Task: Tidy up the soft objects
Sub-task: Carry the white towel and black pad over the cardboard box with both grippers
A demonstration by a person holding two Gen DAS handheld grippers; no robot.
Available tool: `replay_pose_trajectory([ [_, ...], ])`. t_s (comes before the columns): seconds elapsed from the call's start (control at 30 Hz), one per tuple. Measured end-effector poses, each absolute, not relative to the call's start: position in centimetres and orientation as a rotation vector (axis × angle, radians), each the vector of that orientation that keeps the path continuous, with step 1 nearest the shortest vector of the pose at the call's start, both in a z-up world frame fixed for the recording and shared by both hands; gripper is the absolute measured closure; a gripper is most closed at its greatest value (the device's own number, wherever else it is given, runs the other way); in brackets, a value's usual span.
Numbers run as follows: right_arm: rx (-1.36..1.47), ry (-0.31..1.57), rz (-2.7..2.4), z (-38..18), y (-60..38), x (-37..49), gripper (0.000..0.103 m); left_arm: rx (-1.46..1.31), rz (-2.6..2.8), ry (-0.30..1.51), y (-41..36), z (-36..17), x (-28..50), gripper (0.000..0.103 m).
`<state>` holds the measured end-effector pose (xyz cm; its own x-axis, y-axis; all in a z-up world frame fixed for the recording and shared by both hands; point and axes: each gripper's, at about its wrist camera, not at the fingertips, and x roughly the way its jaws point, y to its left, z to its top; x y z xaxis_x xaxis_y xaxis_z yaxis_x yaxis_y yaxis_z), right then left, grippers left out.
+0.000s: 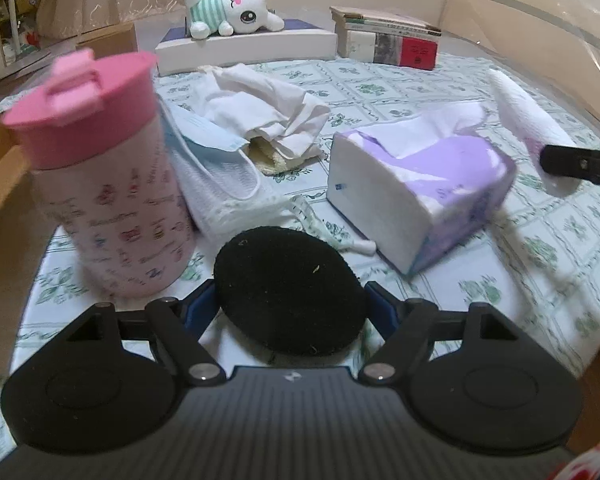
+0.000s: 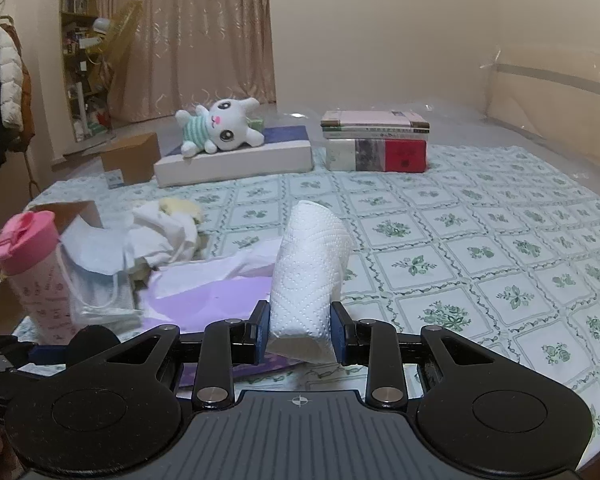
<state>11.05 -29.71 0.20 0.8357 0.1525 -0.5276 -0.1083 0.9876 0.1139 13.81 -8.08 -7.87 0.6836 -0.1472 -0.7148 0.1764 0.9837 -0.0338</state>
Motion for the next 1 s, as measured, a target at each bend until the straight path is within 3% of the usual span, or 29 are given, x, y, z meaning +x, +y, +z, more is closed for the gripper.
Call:
replay_pose_trajectory([
  [0.6,0.072,0.468,0.325,5.6,-22.0,5.3,0.071,0.017,-0.102,0.666,0.2,0.0,4.9,0.027],
  [1.0,0.021,0.44,0.475,6.9,-15.3,4.5,0.071,0.011,-0.011,0.616,7.4,2.1,2.6,0.027],
])
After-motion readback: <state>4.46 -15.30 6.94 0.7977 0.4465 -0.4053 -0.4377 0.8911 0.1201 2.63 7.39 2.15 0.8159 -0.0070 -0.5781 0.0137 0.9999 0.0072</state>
